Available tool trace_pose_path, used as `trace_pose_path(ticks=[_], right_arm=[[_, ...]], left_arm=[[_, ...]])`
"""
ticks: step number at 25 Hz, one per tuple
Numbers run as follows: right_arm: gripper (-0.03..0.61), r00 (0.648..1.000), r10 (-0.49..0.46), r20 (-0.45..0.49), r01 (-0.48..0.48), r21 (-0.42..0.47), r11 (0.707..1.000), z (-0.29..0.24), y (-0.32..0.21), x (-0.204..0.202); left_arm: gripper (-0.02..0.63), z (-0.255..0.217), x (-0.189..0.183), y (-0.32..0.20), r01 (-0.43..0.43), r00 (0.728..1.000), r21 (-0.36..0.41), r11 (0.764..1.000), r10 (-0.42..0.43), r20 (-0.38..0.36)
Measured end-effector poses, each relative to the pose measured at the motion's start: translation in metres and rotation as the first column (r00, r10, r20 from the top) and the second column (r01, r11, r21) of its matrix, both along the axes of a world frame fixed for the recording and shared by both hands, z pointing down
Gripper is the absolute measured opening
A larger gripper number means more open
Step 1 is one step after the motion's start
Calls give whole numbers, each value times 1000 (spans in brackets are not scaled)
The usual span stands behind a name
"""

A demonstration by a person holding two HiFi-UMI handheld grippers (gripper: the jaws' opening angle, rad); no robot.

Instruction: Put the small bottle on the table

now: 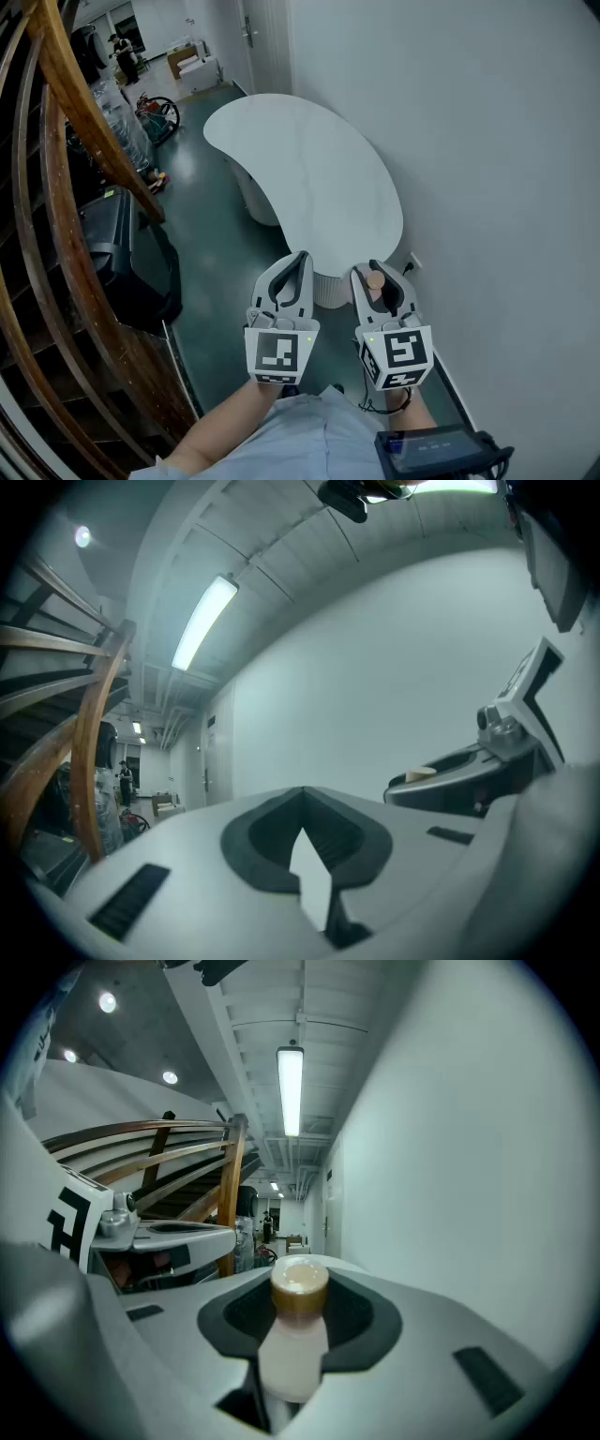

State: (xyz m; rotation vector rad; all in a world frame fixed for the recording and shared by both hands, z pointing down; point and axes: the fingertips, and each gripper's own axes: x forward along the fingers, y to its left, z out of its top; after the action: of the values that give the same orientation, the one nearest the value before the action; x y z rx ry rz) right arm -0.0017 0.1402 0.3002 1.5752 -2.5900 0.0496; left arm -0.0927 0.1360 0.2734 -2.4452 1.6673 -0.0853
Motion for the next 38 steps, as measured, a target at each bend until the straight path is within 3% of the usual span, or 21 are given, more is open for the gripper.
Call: trace_pose_path(ticks=[20, 25, 38], right_arm=[[114, 1000, -9, 11, 9, 10, 1000, 2, 5, 2], [114, 1000, -19, 8, 19, 9, 1000, 2, 6, 16], [114, 997, -77, -10, 77, -3, 997, 10, 4, 38]], left_arm=[[0, 2, 4, 8, 2, 1000, 1, 1000, -2, 5], [0, 2, 20, 12, 11, 1000, -4, 1000, -11, 13], [0, 9, 39, 17, 75, 997, -5, 997, -75, -5]])
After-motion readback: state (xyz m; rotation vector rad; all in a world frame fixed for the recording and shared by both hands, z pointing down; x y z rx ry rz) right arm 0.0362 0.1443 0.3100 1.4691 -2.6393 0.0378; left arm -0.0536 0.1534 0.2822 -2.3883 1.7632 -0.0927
